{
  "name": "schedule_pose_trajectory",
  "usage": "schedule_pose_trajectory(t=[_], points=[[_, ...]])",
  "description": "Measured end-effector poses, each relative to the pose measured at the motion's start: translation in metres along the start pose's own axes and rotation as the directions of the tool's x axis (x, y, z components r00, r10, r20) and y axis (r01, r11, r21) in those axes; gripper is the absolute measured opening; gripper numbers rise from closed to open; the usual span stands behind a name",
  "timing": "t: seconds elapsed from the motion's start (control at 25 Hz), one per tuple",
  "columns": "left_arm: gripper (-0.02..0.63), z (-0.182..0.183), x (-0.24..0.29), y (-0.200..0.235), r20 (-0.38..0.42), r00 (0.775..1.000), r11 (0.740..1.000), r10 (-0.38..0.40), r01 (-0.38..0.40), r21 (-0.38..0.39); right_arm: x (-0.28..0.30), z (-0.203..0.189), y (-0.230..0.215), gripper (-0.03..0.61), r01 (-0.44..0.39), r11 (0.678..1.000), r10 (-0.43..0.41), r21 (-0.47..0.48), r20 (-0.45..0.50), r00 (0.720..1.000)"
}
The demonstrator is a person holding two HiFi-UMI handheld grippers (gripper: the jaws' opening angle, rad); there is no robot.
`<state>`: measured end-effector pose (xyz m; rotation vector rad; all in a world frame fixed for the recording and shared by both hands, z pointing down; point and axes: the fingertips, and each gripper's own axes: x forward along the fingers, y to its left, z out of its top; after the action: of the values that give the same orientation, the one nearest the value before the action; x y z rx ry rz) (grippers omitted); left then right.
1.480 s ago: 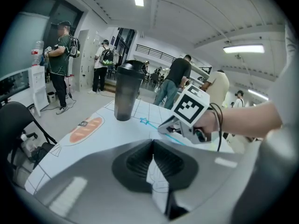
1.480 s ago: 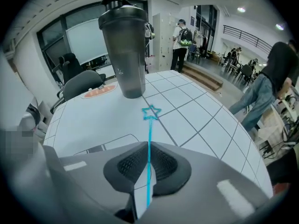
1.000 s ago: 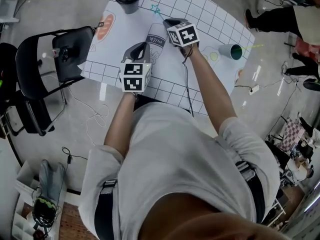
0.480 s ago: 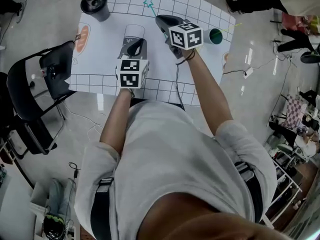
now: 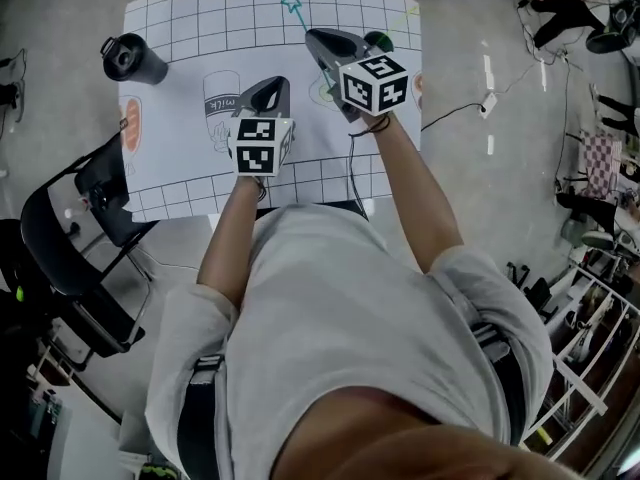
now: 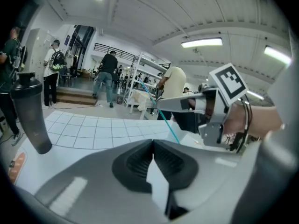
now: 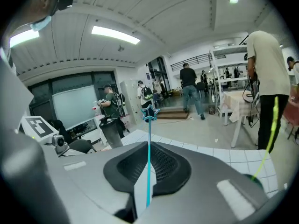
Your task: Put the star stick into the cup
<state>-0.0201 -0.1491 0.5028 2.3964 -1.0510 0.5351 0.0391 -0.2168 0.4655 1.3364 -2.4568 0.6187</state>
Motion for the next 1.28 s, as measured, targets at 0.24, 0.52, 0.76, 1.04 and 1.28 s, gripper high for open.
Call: schedule_pose_trajectory(t=[0.24,0.52,0.76,1.04,1.28], points=[[0.003,0.028,0.022,-0.038,0.022,0.998,0.998,-0.056,0.055,0.043,-0.059,0.047,-0.034,0.017,0.100,0.993,-0.088,-0.054,0.194,0.977],[0.003,0.065,0.049,-0.072,0.049,0.994,0.992,-0.095,0.090,0.091,-0.092,0.081,-0.064,0.016,0.144,0.986,-0.108,-0.080,0.347,0.932],[0.003,0.075,0.078,-0.086,0.037,0.994,0.990,-0.103,0.099,0.098,-0.097,0.083,-0.090,0.015,0.166,0.983,-0.121,-0.083,0.389,0.913],[0.003,0.059,0.100,-0.092,-0.020,0.996,0.992,-0.091,0.092,0.086,-0.097,0.061,-0.115,0.016,0.181,0.983,-0.154,-0.030,0.402,0.902],[0.003,0.045,0.104,-0.091,-0.060,0.994,0.992,-0.088,0.093,0.086,-0.104,0.029,-0.126,0.016,0.213,0.977,-0.204,0.017,0.369,0.907]])
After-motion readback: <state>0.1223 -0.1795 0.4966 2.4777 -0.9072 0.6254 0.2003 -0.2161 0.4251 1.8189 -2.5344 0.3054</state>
